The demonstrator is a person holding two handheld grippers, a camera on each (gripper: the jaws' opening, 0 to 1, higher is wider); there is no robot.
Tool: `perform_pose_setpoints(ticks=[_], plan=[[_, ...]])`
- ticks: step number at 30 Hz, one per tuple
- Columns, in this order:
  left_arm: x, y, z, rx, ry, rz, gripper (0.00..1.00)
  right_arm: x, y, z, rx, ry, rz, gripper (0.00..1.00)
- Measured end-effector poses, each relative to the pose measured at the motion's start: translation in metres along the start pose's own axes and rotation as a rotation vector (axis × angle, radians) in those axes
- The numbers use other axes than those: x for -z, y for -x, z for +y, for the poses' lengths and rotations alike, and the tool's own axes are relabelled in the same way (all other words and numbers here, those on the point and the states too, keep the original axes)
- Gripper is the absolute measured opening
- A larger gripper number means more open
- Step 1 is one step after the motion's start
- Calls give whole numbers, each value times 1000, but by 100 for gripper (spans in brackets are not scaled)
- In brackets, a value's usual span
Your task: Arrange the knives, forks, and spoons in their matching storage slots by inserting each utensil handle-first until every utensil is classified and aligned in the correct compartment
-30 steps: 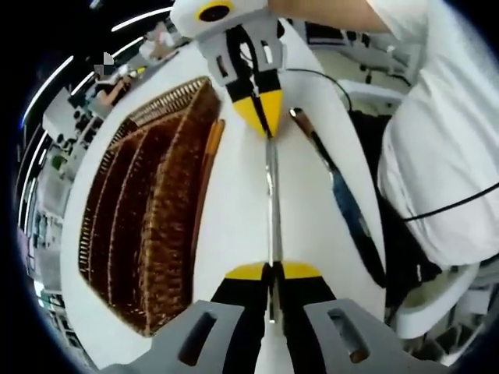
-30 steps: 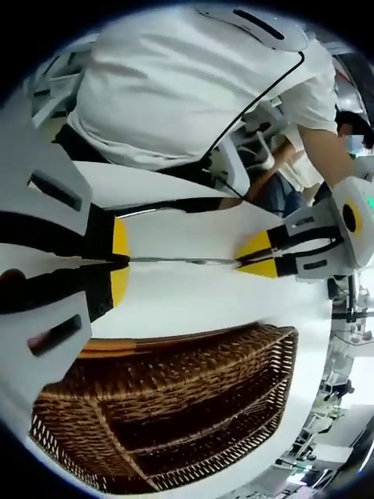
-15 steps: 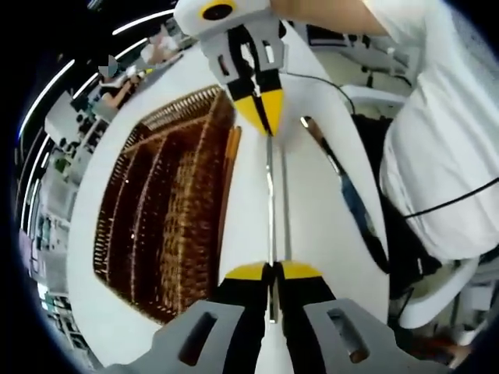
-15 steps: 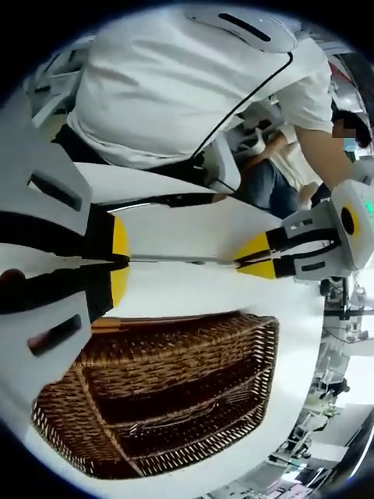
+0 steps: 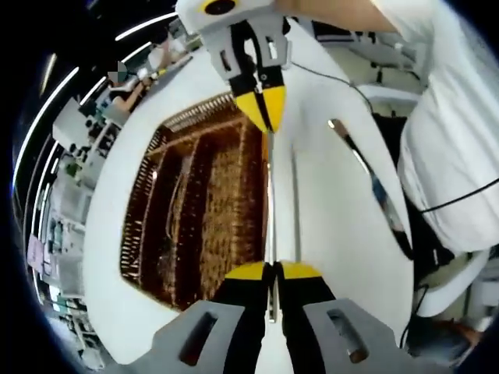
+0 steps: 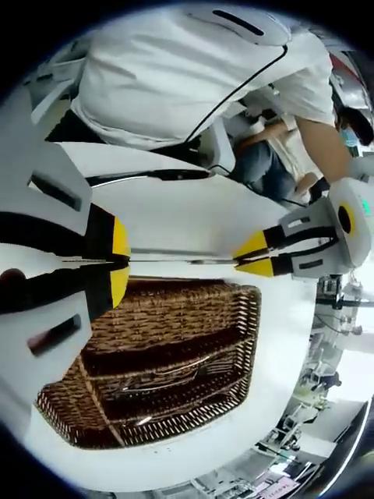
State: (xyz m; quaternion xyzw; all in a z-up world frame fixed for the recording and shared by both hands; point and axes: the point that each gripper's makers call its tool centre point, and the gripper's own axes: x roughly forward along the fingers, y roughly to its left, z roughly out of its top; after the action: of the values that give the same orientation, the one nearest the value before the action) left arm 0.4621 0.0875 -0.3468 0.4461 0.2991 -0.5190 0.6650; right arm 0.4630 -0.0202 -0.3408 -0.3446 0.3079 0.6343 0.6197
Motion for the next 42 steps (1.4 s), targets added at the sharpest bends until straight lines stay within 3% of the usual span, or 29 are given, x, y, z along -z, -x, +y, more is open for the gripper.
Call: perform_pose_setpoints(ticks=[7,16,38,42], plan=[[3,-6,25,-45,-8,10,3,0,0,-24,50,8,14,1],[11,-16,43,-59,16,-3,3,2,-7,-42,74,16,15,1],[27,-48,64,-131,19,30,4,20,-37,-70,145,60,69,1],[32,-53,71,-169,9,39,4,23,-42,-81,184,67,72,1]])
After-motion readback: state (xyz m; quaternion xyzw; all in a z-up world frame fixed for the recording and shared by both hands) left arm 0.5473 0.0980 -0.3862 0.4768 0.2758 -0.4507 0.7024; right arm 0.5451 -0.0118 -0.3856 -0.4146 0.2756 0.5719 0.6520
